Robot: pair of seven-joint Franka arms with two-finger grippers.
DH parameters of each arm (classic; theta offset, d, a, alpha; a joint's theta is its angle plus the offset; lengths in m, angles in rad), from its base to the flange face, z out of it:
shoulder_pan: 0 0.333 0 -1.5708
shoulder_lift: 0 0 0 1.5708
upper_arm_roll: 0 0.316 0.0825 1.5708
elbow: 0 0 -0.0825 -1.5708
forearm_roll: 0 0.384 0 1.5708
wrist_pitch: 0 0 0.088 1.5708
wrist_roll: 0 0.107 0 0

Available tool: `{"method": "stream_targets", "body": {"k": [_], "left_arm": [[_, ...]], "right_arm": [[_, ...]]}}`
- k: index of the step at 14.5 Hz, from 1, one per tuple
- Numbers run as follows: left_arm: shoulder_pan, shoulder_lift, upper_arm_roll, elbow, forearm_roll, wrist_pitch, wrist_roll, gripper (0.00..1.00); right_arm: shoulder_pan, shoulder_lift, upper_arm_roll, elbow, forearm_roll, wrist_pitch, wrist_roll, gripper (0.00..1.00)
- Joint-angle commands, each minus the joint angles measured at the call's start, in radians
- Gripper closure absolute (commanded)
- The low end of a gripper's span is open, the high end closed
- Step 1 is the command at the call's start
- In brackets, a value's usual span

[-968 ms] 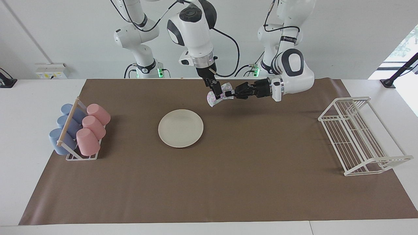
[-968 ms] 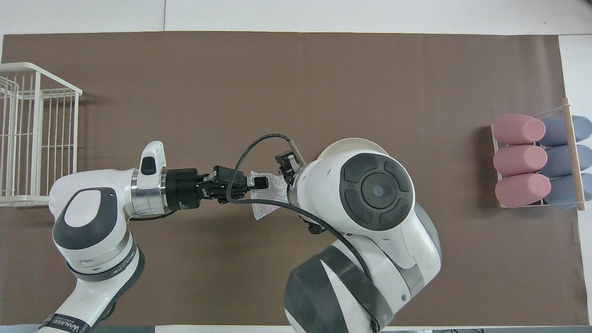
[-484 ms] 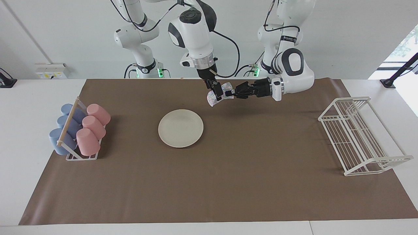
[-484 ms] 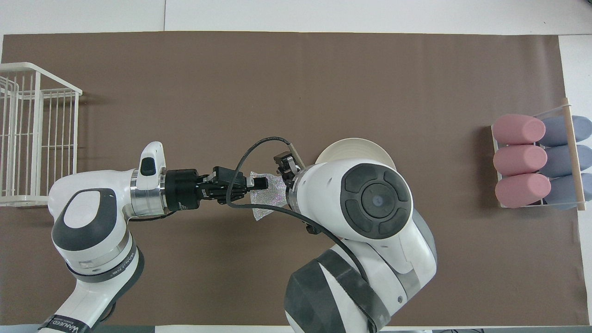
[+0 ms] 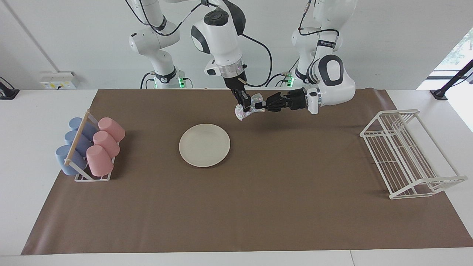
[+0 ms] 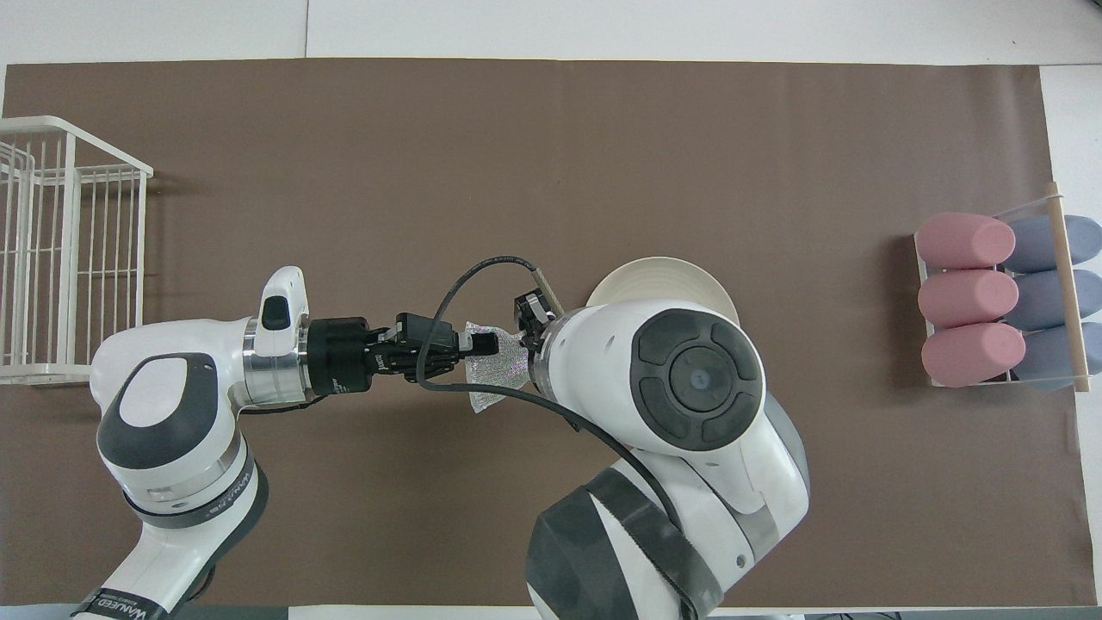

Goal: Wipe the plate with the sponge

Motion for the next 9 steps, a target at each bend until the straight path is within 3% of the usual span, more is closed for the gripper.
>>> {"method": "stream_targets", "body": {"k": [1, 5, 6, 7, 9], "left_arm": [[-0.019, -0.046, 0.013, -0.045, -0.023, 0.022, 0.019, 1.00], [-0.020, -0.047, 0.013, -0.052, -0.023, 0.023, 0.027, 1.00], [-0.020, -0.047, 0.013, -0.051, -0.023, 0.026, 0.048, 0.79], [-0.020, -0.047, 0.013, -0.051, -0.023, 0.027, 0.064, 0.01], [-0.020, -0.049, 0.013, -0.051, -0.023, 0.028, 0.064, 0.00]], "right_arm": [[0.002, -0.026, 0.007, -0.034, 0.017, 0.022, 0.017, 1.00], [0.002, -0.026, 0.008, -0.034, 0.018, 0.022, 0.017, 1.00], [0.002, -0.026, 0.007, -0.034, 0.018, 0.019, 0.017, 1.00], [0.005, -0.026, 0.008, -0.032, 0.018, 0.016, 0.019, 1.00], [0.014, -0.026, 0.007, -0.032, 0.018, 0.008, 0.023, 1.00]]}}
